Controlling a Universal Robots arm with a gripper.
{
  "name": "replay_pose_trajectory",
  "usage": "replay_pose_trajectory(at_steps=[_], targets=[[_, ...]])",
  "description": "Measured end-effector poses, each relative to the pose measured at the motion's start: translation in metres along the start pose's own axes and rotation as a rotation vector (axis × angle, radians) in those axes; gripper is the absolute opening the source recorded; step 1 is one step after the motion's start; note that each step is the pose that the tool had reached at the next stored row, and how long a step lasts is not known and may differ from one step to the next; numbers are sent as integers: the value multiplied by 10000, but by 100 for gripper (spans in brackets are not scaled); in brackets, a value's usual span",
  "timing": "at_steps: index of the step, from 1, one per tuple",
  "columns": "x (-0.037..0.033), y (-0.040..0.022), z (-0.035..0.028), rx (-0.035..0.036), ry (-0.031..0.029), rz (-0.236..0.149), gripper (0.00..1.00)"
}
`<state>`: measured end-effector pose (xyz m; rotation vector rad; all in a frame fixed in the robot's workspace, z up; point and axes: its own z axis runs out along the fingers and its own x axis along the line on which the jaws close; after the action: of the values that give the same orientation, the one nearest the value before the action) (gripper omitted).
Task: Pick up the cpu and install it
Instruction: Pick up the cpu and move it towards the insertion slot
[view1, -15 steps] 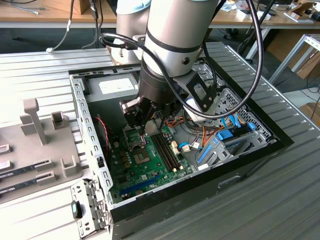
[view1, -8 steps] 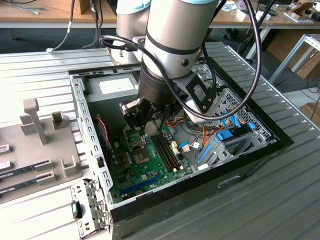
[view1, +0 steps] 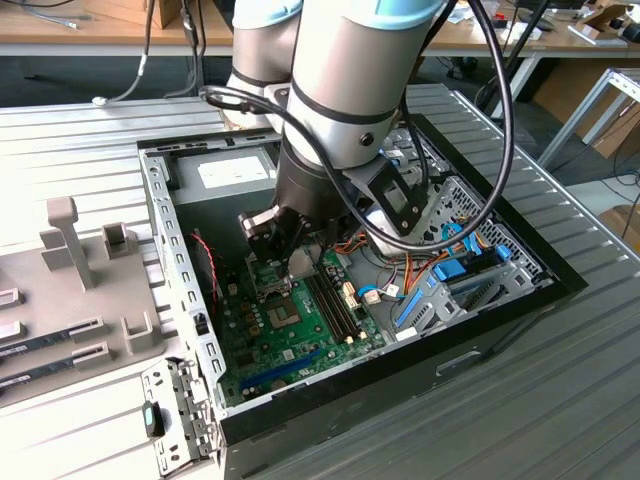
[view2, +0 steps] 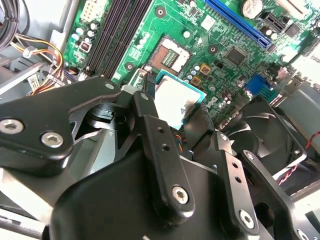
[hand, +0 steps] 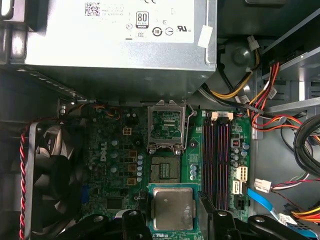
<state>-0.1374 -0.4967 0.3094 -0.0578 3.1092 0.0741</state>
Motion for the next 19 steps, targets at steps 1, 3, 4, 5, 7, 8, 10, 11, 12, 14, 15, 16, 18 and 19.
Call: replay_pose_trajectory(at_steps=[1, 3, 4, 5, 7, 8, 10, 11, 12, 14, 15, 16, 18, 19], targets=[[0, -1, 6, 1, 1, 0, 47], [0, -2, 11, 0, 0, 0, 47], [1, -3, 14, 0, 0, 0, 47], [1, -4, 18, 1, 1, 0, 47], [1, -5, 25, 0, 0, 0, 47], [1, -6, 28, 0, 1, 0, 47], [1, -7, 34, 0, 0, 0, 47], [1, -8, 38, 0, 0, 0, 47], [1, -9, 41, 0, 0, 0, 47], [1, -10, 47, 0, 0, 0, 47], [1, -10, 50, 0, 1, 0, 47], [1, -11, 53, 0, 0, 0, 47], [1, -13, 61, 0, 1, 0, 47], [1, -14, 66, 0, 0, 0, 47]])
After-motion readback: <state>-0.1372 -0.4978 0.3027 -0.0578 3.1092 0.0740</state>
